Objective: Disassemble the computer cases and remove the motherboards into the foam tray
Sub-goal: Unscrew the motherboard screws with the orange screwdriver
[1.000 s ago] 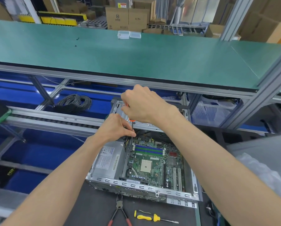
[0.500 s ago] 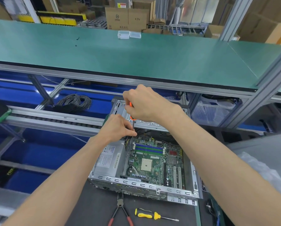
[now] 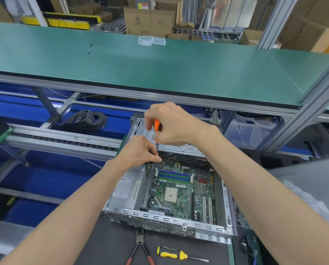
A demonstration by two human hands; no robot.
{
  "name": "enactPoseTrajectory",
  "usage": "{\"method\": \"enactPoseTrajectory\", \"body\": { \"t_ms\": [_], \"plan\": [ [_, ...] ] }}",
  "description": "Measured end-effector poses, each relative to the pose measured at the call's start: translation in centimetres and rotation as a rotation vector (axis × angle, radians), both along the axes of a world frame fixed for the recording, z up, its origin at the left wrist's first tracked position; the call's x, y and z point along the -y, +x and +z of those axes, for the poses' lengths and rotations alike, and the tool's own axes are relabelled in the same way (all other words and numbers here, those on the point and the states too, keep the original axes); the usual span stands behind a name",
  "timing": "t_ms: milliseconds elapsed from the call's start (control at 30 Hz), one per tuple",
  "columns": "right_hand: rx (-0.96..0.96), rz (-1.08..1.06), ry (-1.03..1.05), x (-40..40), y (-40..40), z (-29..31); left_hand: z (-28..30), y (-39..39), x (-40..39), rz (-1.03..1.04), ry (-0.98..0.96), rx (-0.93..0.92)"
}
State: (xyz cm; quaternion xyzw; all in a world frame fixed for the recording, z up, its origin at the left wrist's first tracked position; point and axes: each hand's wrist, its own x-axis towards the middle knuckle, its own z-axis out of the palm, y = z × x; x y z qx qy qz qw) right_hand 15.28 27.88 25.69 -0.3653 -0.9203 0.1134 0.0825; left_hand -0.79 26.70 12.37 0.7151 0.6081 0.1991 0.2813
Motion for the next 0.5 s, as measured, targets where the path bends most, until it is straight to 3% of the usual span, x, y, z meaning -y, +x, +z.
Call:
{"method": "enactPoseTrajectory", "body": {
  "t_ms": [67, 200, 400, 500],
  "plan": [
    [-0.052, 0.027, -0.060, 0.1, 0.1, 0.2, -0.1, -0.1, -0.1, -0.009, -0.018, -0.010],
    [0.030, -0.185, 0.129, -0.1, -0.6, -0.5, -0.1, 0.0, -0.9, -0.049, -0.071, -0.072],
    [-0.060, 0.024, -0.042, -0.4, -0.4, -0.1, -0.3, 0.0, -1.1, -0.116, -0.103, -0.102],
    [-0.088, -0.040, 0.027, -0.1, -0.5, -0.4, -0.8, -0.2, -0.9, -0.134, -0.085, -0.089]
  ]
}}
